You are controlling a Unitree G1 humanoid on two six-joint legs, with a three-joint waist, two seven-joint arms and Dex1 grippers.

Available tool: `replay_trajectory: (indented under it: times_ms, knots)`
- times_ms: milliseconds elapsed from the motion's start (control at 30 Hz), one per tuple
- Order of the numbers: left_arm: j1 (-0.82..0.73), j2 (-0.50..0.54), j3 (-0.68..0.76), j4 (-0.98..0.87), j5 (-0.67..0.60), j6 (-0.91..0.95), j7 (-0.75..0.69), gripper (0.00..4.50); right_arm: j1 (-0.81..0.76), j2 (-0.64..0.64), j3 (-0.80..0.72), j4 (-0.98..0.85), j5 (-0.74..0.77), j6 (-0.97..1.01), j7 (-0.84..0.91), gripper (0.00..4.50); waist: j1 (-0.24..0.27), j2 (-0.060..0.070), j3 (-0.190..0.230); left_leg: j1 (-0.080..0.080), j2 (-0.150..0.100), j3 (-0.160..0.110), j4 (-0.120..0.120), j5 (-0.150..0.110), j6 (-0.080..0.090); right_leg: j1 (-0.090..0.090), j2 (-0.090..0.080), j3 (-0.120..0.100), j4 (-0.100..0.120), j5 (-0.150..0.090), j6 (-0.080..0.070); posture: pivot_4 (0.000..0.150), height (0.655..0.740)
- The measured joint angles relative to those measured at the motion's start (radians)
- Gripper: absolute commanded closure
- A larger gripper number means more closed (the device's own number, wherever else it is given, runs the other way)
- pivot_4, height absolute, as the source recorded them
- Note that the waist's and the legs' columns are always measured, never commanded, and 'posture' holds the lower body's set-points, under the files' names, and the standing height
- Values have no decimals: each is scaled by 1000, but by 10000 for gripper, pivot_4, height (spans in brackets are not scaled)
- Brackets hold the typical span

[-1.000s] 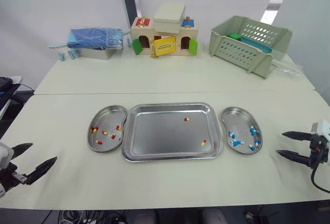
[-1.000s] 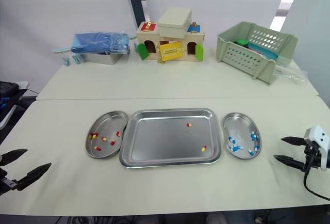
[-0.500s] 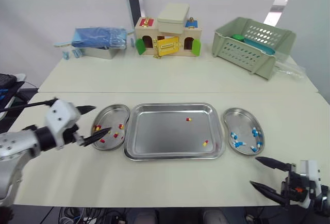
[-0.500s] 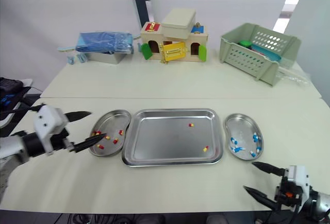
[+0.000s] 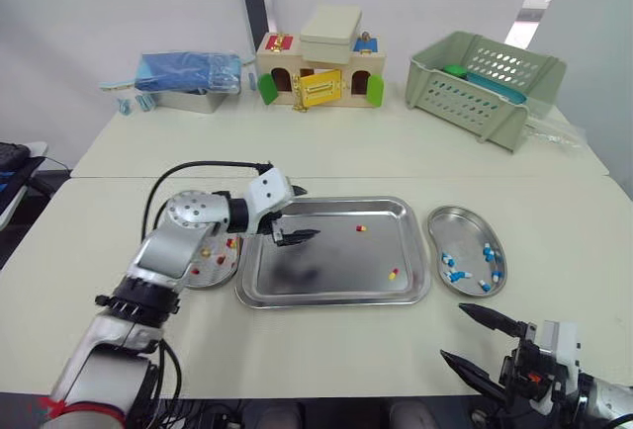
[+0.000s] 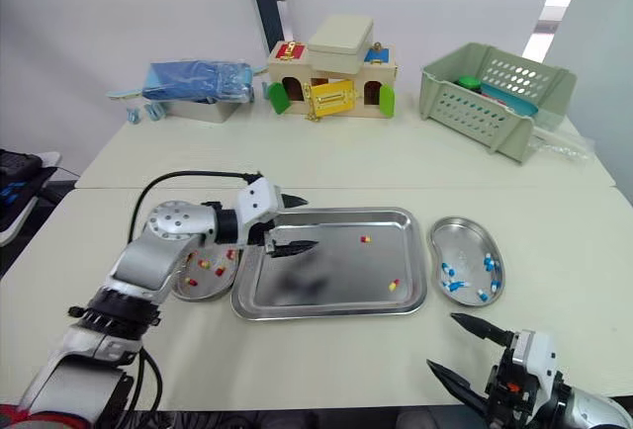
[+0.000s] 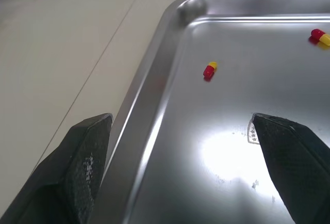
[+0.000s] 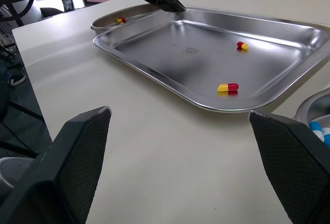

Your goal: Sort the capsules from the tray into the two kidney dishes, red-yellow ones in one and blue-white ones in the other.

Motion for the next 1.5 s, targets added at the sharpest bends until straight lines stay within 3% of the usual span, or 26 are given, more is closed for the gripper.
replay_trajectory:
  times_ms: [333,800,967,1267,1500]
  knots:
    - [-214,-214,-82,389,126,-143,-36,0,27,42,43,-39,-9,-25,-94,76,-2,-1,1,-1,0,0,0,0,0,0,0,0,0,0,0,1500,7400]
    - [-294,-321,-83,610,229,-225,-39,0,62,63,73,-38,-40,-89,-149,76,0,-1,1,-1,-1,0,0,0,0,0,0,0,0,0,0,1500,7400]
    - [-326,-337,-89,647,262,-219,-40,12588,84,63,73,-34,-41,-107,-158,0,0,-1,1,0,-1,0,0,0,0,0,0,0,0,0,0,1500,7400]
    - [-341,-331,-92,648,294,-172,-68,43990,92,63,75,-10,-42,-138,-160,0,-1,-1,0,0,-1,0,0,0,0,0,0,0,1,0,0,1500,7400]
    - [-340,-325,-92,637,294,-157,-83,44567,79,57,79,-1,-42,-144,-161,0,-1,-1,0,0,-1,0,1,0,0,0,0,0,1,0,0,1500,7400]
